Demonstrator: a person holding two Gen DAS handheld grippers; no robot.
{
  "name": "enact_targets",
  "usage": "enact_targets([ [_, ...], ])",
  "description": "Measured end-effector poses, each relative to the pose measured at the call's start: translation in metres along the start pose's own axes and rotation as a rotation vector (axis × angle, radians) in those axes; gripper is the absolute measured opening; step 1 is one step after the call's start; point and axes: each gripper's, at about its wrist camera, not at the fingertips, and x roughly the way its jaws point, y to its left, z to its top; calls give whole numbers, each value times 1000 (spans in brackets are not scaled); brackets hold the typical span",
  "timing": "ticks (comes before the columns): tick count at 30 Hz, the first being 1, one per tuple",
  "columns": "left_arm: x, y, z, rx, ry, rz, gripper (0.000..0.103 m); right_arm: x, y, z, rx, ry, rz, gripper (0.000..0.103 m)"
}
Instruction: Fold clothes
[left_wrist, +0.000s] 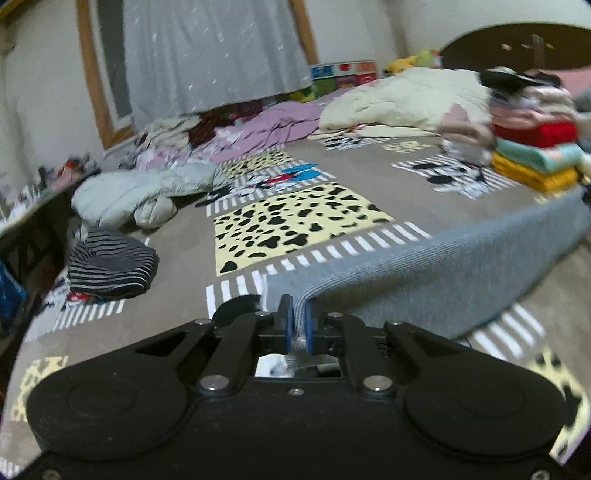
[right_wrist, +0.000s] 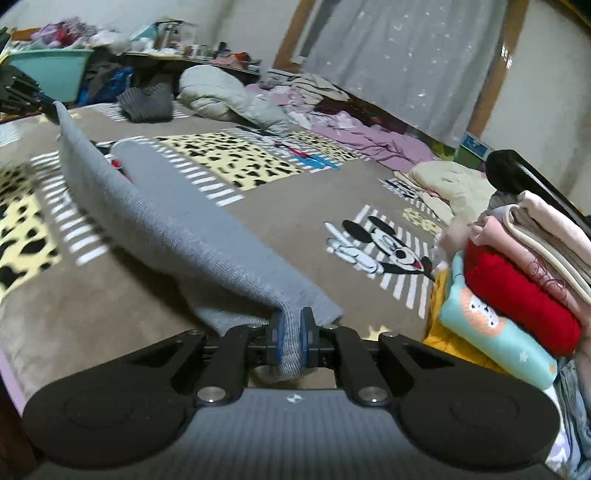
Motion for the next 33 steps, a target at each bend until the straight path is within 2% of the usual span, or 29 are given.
enact_targets([
  [3, 27, 3, 15, -40, 48, 15, 5, 21, -13, 9, 37, 12, 5, 10],
  [11, 80, 9, 40, -55, 118, 36, 5, 69, -35, 20, 122, 58, 16, 10],
  [19, 124, 22, 48, -111, 184, 17, 4, 107, -53, 22, 153, 85, 37, 5],
  [22, 146, 24, 46, -118, 232, 10, 5, 121, -59, 23, 164, 103, 41, 5],
  [24, 166, 26, 40, -145, 292, -11, 5, 132, -64, 20, 195, 129, 41, 5],
  [25, 172, 26, 37, -157, 300, -6, 10, 132, -69, 19, 233, 126, 34, 8],
  [26, 175, 27, 35, -171, 298, 4, 11, 133, -73, 17, 271, 123, 27, 11],
  [28, 173, 32, 33, -216, 283, 3, 11, 134, -81, 13, 347, 117, 13, 26],
  [30, 167, 42, 29, -287, 258, -18, 12, 120, -90, 8, 439, 65, -12, 27],
  [33, 154, 61, 19, -405, 222, -33, 14, 88, -79, 6, 489, -42, -1, 29],
])
